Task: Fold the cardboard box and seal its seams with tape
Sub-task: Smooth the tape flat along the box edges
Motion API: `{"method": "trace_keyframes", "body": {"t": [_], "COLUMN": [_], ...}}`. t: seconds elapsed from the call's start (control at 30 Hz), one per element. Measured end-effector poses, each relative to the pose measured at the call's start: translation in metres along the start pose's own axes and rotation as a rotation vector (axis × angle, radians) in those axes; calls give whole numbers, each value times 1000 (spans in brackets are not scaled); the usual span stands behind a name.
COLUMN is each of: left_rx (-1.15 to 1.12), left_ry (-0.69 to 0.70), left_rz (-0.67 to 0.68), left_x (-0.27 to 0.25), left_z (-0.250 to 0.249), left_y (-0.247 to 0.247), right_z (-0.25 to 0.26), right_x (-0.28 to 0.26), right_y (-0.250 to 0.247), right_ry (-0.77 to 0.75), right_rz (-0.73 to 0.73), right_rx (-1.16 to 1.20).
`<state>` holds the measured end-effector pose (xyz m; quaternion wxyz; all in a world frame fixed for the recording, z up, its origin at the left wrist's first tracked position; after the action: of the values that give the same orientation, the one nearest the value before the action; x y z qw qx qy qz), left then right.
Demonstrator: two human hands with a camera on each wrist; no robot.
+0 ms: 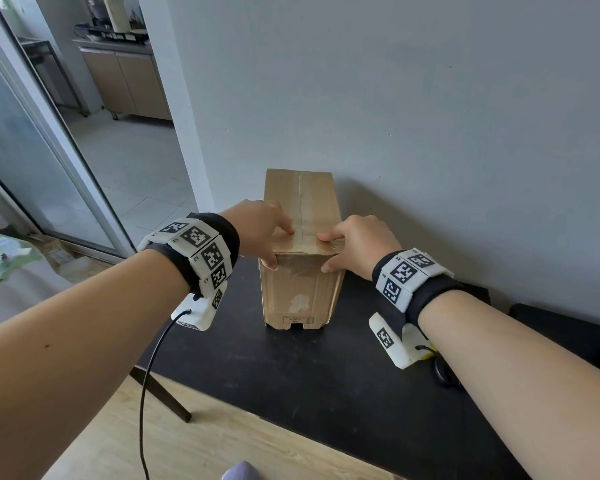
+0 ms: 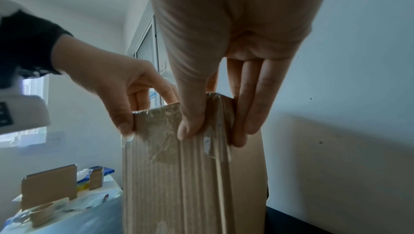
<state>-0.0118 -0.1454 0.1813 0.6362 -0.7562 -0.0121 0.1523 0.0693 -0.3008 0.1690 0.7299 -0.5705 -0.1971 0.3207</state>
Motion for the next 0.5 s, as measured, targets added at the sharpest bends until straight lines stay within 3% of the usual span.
{"method": "trace_keyframes", "body": {"t": [0.2,0.5], "left_rx": [35,45], "left_ry": [11,4], "left_rz": [14,36], "left_x": [0,-1], "left_z": [-4,-5], "left_y": [2,3], "right_z": [5,-3], "right_x": [-2,-1], "right_y": [2,2], "right_ry": [-55,-56], "right_rz": [25,28], "right_rx": [-76,3]}}
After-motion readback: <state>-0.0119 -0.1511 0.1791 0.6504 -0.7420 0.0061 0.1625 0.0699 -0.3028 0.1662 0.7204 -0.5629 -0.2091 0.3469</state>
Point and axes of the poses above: each hand's wrist, its own x-axis towards the middle knuckle, its own y-axis out of the palm, z = x × y, the point moved 3 cm from there along x, towards the middle knuckle, and after that the axes turned 4 degrees about -x, right-handed, at the moved point
